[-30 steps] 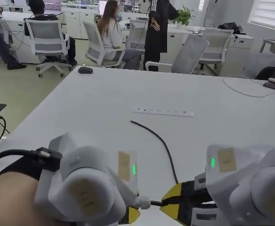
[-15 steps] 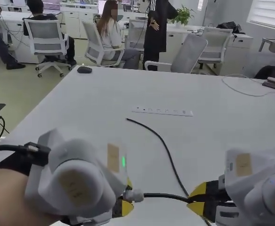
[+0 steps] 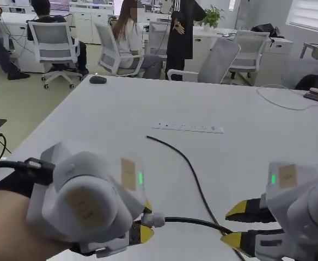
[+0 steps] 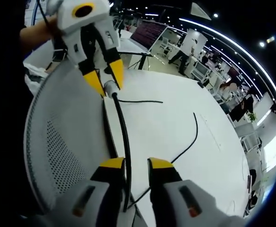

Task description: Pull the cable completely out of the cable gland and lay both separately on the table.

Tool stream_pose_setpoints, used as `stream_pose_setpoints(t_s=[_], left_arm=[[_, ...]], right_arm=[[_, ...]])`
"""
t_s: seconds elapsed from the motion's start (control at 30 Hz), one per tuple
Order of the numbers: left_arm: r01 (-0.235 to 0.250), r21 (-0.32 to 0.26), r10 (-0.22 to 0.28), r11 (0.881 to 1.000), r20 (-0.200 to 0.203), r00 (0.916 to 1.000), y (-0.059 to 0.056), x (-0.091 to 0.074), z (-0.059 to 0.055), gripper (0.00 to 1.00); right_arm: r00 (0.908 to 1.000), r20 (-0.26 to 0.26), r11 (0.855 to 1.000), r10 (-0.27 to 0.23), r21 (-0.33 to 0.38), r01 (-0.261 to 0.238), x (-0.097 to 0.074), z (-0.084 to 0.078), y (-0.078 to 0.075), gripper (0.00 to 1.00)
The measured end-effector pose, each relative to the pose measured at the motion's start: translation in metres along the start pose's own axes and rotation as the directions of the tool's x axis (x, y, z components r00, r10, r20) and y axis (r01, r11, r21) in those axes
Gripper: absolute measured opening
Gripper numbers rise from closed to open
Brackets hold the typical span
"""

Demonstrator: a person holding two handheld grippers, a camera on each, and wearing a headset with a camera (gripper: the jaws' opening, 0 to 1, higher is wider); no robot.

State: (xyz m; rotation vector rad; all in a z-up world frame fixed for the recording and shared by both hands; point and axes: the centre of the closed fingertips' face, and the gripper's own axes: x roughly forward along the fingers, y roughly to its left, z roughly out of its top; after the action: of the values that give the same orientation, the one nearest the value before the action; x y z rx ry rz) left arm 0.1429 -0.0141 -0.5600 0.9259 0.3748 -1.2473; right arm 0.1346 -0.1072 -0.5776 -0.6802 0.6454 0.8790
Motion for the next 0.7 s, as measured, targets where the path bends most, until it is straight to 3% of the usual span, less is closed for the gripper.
stream_pose_setpoints(t_s=[0.1, 0.17, 0.3, 0.37, 0.4, 0.47, 0.6, 0.7], left_arm=[[0.006, 0.005, -0.006, 1.0, 0.002, 1.0, -0.002, 0.001, 0.003, 0.16], [0.013, 0.019, -0.013, 1.0, 0.005, 0.9999, -0.005, 0.004, 0.006, 0.16], [0.024, 0.03, -0.025, 0.999, 0.025, 0.9994, -0.008, 0.005, 0.015, 0.16], [0.029, 0.045, -0.03, 0.999, 0.023, 0.9993, -0.01, 0.007, 0.018, 0.16], [0.031, 0.051, -0.032, 0.998, 0.025, 0.9992, -0.011, 0.007, 0.018, 0.16], [0.033, 0.062, -0.033, 0.998, 0.012, 0.9994, -0.011, 0.007, 0.016, 0.16], [0.038, 0.047, -0.039, 0.998, 0.034, 0.9987, -0.012, 0.005, 0.017, 0.16], [0.036, 0.053, -0.036, 0.998, 0.004, 0.9993, -0.011, 0.006, 0.008, 0.16]], right_arm=[[0.9979, 0.057, 0.999, 0.032, -0.002, -0.032, -0.002, 0.02, 0.009, 0.19], [0.9905, 0.125, 0.998, 0.057, -0.017, -0.055, -0.001, 0.046, 0.02, 0.2], [0.9851, 0.156, 0.994, 0.072, -0.088, -0.059, 0.007, 0.067, 0.032, 0.17], [0.9855, 0.148, 0.992, 0.083, -0.102, -0.068, 0.013, 0.069, 0.035, 0.13], [0.9889, 0.119, 0.987, 0.089, -0.145, -0.072, 0.015, 0.065, 0.037, 0.07], [0.9916, 0.109, 0.982, 0.07, -0.181, -0.05, 0.015, 0.062, 0.035, 0.04], [0.9869, 0.137, 0.987, 0.084, -0.147, -0.064, 0.012, 0.062, 0.036, 0.03], [0.9892, 0.123, 0.988, 0.078, -0.142, -0.061, 0.013, 0.055, 0.035, 0.03]])
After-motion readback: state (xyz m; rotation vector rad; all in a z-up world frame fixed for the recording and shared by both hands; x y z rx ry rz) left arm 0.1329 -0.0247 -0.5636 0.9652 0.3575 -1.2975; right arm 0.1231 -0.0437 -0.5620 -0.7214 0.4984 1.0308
